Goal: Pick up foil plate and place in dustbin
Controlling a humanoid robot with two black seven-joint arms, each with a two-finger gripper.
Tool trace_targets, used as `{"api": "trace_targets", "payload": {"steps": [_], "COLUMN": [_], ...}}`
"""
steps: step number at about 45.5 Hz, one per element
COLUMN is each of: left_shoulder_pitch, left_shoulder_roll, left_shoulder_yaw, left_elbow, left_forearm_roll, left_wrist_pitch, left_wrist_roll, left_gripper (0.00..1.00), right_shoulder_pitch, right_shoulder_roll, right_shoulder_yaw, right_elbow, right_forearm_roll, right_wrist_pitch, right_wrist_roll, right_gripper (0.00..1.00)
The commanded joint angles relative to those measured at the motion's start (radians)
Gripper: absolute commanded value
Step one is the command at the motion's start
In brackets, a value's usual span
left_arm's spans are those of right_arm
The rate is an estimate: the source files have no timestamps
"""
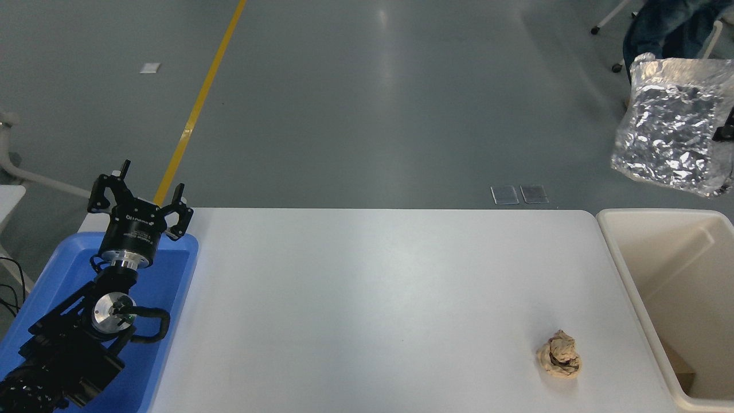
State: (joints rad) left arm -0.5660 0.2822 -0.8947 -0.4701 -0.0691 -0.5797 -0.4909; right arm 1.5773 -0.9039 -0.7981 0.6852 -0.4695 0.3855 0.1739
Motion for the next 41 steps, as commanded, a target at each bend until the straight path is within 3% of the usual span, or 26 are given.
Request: {"api": "trace_targets", "payload": {"steps": [1, 22, 39, 41], "left_shoulder_pitch": [0.000, 0.000, 0.000, 0.000], "left_shoulder_roll": [0.000, 0.000, 0.000, 0.000], "left_shoulder_yaw": [0.000, 0.000, 0.000, -0.001], "left_elbow": [-0.001, -0.001, -0.001, 0.001], "left_forearm_roll": [0.000, 0.000, 0.000, 0.000], "left_wrist_pitch": [0.000, 0.000, 0.000, 0.000], "left_wrist_roll": [0.000, 0.000, 0.000, 0.000], "left_gripper": [0.99, 0.99, 0.99, 0.99], "right_shoulder_pitch": [-0.233, -0.675, -0.843, -0.846], "right_shoulder_roll": [0.033, 0.166, 0.224, 0.224], "right_shoulder_yaw": [0.051, 0.060, 0.076, 0.076], "right_elbow": [-0.191, -0.340, -0.388, -0.386], "right_forearm_roll": [0.152, 0.466, 0.531, 0.542], "right_wrist_pitch": [-0.045, -0.318, -0.422, -0.422], "right_wrist_roll": [-0.002, -0.004, -0.005, -0.005], "right_gripper": [0.00, 0.00, 0.00, 0.12]}}
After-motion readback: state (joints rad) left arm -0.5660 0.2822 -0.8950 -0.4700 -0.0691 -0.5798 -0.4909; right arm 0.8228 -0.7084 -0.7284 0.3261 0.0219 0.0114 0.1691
